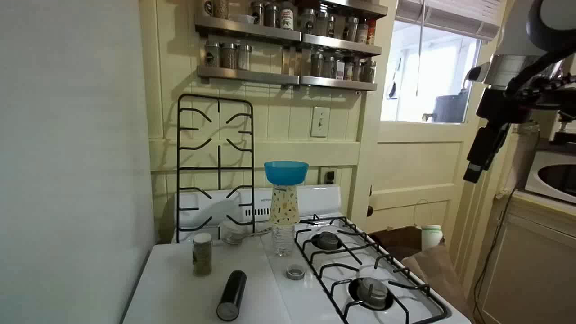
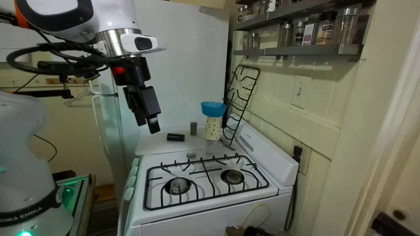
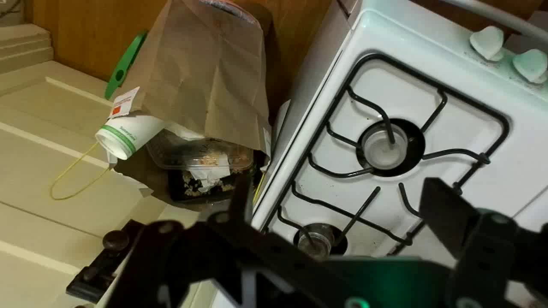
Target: Separate the items on the stove
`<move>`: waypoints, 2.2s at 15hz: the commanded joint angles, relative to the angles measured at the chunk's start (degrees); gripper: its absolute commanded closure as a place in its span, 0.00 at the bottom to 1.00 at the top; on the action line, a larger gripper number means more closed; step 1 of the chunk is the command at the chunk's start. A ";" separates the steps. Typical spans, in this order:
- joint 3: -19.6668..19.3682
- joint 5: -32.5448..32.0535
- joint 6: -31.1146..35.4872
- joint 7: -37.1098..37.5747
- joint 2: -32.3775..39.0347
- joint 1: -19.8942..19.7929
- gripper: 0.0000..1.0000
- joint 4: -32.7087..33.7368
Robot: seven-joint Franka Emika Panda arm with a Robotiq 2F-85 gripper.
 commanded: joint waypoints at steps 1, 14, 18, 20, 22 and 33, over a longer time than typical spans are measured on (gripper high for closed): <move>-0.35 -0.35 -0.28 0.36 -0.02 0.52 0.00 0.16; 5.13 9.61 13.57 19.88 10.22 2.17 0.00 7.73; 13.18 13.23 25.36 32.34 21.07 2.16 0.00 14.63; 16.47 12.52 25.42 35.82 27.15 1.64 0.00 19.34; 17.51 12.27 20.89 35.99 33.58 2.58 0.00 25.27; 16.95 11.31 16.42 32.26 44.56 5.60 0.00 35.10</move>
